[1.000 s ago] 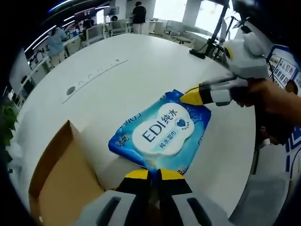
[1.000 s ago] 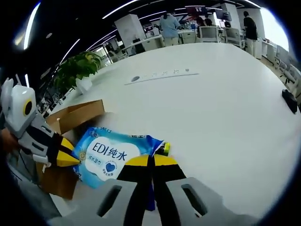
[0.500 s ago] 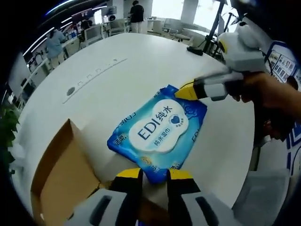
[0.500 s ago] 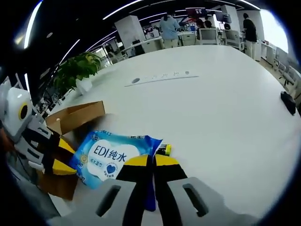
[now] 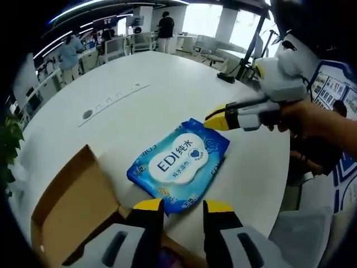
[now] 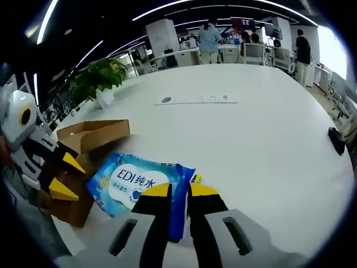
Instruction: Operate the shoe box by opening the lid, removing the specified soft item, and placing it in the target area until the item is outside and the box remains undamaged.
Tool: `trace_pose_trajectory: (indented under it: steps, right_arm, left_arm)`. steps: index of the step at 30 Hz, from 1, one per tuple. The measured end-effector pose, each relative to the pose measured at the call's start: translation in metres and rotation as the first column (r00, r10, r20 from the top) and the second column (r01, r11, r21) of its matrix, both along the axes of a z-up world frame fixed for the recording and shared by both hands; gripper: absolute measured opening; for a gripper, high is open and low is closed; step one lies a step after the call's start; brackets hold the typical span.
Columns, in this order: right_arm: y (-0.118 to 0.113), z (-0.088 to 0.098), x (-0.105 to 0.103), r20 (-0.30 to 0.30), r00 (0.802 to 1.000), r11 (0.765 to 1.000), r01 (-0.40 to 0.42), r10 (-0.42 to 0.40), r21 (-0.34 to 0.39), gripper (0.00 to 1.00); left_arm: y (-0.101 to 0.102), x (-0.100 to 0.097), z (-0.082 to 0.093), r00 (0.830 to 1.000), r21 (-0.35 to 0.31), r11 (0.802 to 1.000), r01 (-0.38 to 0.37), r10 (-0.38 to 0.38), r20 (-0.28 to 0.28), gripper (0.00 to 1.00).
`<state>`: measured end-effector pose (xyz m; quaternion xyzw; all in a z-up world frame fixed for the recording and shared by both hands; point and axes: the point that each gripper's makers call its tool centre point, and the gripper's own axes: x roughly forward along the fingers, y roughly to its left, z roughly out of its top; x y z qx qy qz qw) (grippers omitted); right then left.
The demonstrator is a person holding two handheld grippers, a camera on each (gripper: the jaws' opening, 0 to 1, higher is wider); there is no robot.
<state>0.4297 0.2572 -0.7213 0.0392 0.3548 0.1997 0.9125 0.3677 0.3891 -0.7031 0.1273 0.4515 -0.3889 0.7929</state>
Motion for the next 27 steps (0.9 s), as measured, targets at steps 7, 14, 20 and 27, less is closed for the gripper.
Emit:
trace_pose_trajectory:
  steps: [7,14,20,27]
  right_arm:
    - [0.003,0.015,-0.01,0.022,0.998,0.997,-0.052,0.053,-0.052,0.15]
    - [0.008,0.035,-0.021,0.05,0.993,0.991,-0.098,0.103,-0.091,0.19]
    - [0.012,0.05,-0.028,0.063,0.989,0.987,-0.124,0.131,-0.105,0.2]
    - [0.025,0.066,-0.035,0.08,0.98,0.977,-0.173,0.184,-0.123,0.22]
  left_arm:
    - [0.008,-0.004,0.014,1.0,-0.025,1.0,-0.009,0.01,0.023,0.29]
    - [0.017,-0.006,0.025,0.998,-0.061,0.998,-0.033,0.036,0.043,0.3]
    - [0.029,-0.01,0.031,0.997,-0.077,0.996,-0.041,0.045,0.056,0.3]
    - [0.048,-0.012,0.036,0.996,-0.086,0.995,-0.04,0.047,0.077,0.32]
